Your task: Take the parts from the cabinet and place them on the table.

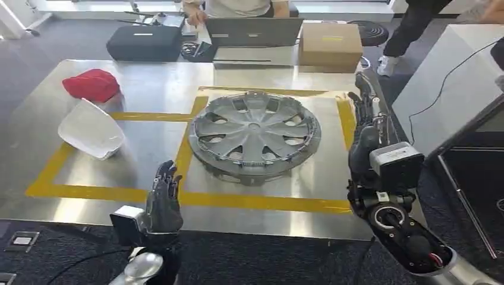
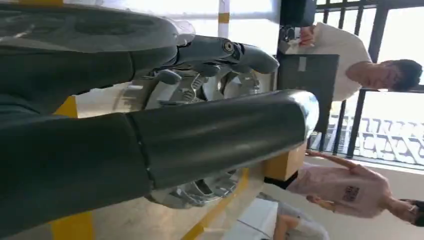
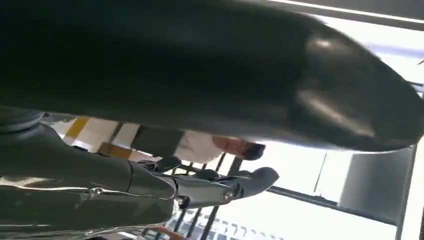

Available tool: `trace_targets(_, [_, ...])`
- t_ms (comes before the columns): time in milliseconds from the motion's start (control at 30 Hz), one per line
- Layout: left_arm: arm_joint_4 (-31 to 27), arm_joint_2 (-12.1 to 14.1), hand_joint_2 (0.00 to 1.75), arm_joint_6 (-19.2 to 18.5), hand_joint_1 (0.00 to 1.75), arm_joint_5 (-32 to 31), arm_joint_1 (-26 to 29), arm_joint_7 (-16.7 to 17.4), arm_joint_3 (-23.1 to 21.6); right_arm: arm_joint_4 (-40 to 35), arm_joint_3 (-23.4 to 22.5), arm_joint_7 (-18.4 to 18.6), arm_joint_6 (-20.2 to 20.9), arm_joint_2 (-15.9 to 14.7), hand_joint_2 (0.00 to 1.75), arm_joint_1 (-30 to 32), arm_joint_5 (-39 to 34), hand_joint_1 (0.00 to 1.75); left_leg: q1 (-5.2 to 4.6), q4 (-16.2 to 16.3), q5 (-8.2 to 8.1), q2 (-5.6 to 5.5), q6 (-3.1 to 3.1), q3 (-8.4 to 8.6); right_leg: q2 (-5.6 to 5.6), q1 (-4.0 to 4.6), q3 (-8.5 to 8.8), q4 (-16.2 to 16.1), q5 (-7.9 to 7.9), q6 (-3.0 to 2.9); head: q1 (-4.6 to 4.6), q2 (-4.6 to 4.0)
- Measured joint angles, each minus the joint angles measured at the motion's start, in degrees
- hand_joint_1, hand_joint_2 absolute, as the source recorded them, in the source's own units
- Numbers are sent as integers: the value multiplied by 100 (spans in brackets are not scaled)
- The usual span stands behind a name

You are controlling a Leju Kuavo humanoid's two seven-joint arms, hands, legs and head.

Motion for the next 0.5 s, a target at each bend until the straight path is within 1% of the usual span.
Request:
trace_targets(33, [2,7,0,-2,0,0,-5,0,0,0,2,-2,2,4,0,-13,4,0,32,88,-151,-33,-34,-57,-32,-25,-25,-14,64,-48,-18,0])
trace_targets(67, [2,7,0,-7,0,2,-6,2,0,0,2,9,2,9,0,-12,4,0,31,366,-478,-46,-72,-171,-26,-28,-103,-14,117,-107,-74,0])
trace_targets(100, [2,9,0,-11,0,2,-6,2,0,0,2,15,2,11,0,-7,4,0,46,801,-828,-50,-98,-321,-28,-28,-175,-13,171,-131,-133,0])
trace_targets(133, [2,13,0,-11,0,2,-1,2,-2,0,2,15,2,13,0,-5,4,0,59,1284,-1127,-51,-126,-476,-29,-27,-254,-10,231,-138,-164,0])
trace_targets(167, [4,15,0,-11,0,2,-1,2,-2,0,4,17,2,15,0,-4,4,0,71,1733,-1318,-51,-146,-596,-28,-25,-343,-6,294,-136,-192,0])
trace_targets(200, [7,17,0,-11,0,4,-1,2,-2,0,2,22,2,15,0,0,4,0,82,1980,-1326,-51,-155,-619,-27,-26,-424,-1,353,-130,-212,2])
trace_targets(233, [13,17,0,-11,0,11,0,2,-2,0,2,41,2,15,0,3,4,0,91,1945,-1183,-51,-158,-509,-25,-29,-500,1,409,-120,-225,0])
trace_targets(267, [17,17,0,-11,0,17,-3,2,-2,0,2,50,2,15,0,3,4,0,100,1661,-956,-51,-151,-275,-19,-30,-568,3,462,-102,-240,0])
trace_targets(300, [17,17,0,-11,0,20,-7,4,-2,0,2,50,0,15,0,3,9,0,107,1205,-763,-52,-133,46,-12,-32,-625,4,511,-82,-253,0])
trace_targets(333, [17,15,0,-11,0,20,-13,4,-2,-2,2,52,0,15,0,1,13,0,108,664,-685,-57,-103,421,2,-31,-657,7,556,-57,-254,0])
trace_targets(367, [17,13,0,-11,0,20,-26,2,-2,-15,2,61,0,17,0,1,13,0,99,116,-800,-86,-68,826,4,-12,-697,15,594,-18,-262,0])
trace_targets(400, [17,9,0,-11,0,18,-36,2,-2,-28,0,72,-13,17,0,-7,22,0,75,-160,-840,-106,-38,909,-2,1,-716,21,641,13,-254,0])
trace_targets(433, [17,9,0,-11,0,26,-26,2,-2,-35,2,92,-17,17,0,-17,28,0,71,-91,-773,-109,-6,857,0,-7,-703,-20,707,49,-195,0])
trace_targets(467, [17,11,0,-11,0,28,-28,0,-2,-35,4,109,-35,17,0,-25,33,0,56,-97,-772,-112,5,836,2,-11,-720,-33,748,91,-203,0])
trace_targets(500, [17,9,0,-11,0,31,-17,2,-2,-35,7,131,-66,17,0,-23,39,0,53,-106,-724,-104,63,793,13,-12,-741,-37,795,136,-197,0])
